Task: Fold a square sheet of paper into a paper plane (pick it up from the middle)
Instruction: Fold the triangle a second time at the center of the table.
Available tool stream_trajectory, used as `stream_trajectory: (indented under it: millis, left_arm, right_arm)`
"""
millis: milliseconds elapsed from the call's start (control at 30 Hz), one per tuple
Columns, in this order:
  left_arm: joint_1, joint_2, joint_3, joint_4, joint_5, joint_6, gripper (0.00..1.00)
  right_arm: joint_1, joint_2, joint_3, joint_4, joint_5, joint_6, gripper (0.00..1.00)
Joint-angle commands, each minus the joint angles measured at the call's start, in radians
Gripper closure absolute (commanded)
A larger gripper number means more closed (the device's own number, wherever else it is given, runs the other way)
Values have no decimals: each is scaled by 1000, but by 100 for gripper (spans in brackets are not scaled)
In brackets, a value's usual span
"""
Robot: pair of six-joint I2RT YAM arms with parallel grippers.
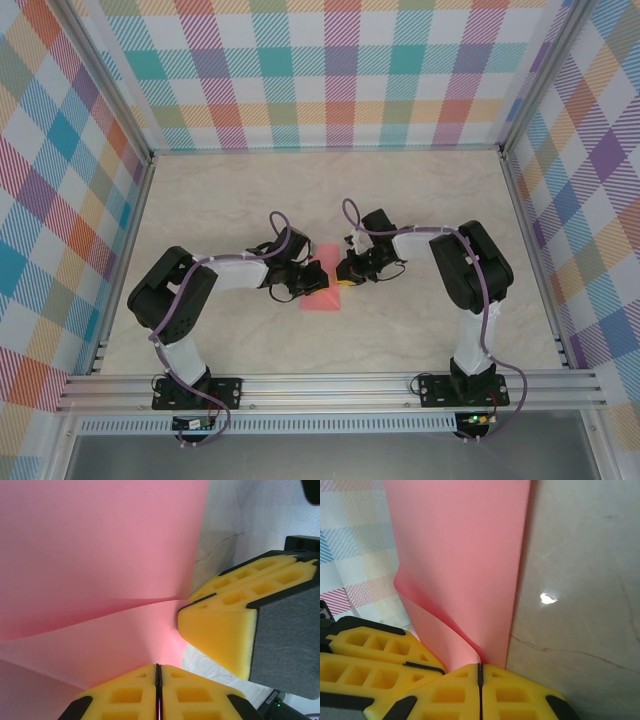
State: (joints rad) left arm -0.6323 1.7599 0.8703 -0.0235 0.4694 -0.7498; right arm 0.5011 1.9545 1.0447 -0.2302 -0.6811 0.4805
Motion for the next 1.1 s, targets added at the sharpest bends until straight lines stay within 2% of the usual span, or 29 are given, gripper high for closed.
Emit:
stream_trajectory:
  millis: [0,833,1067]
  left_arm:
    - [6,20,22,-29,-13,21,91]
    - [6,53,27,-63,-27,26,91]
    - [6,59,28,-94,-46,25,91]
  right_arm:
    - [8,15,26,-23,-9,-30,93]
    - [8,24,34,-52,28,-36,92]
    - [8,-30,55,-109,92,-34,83]
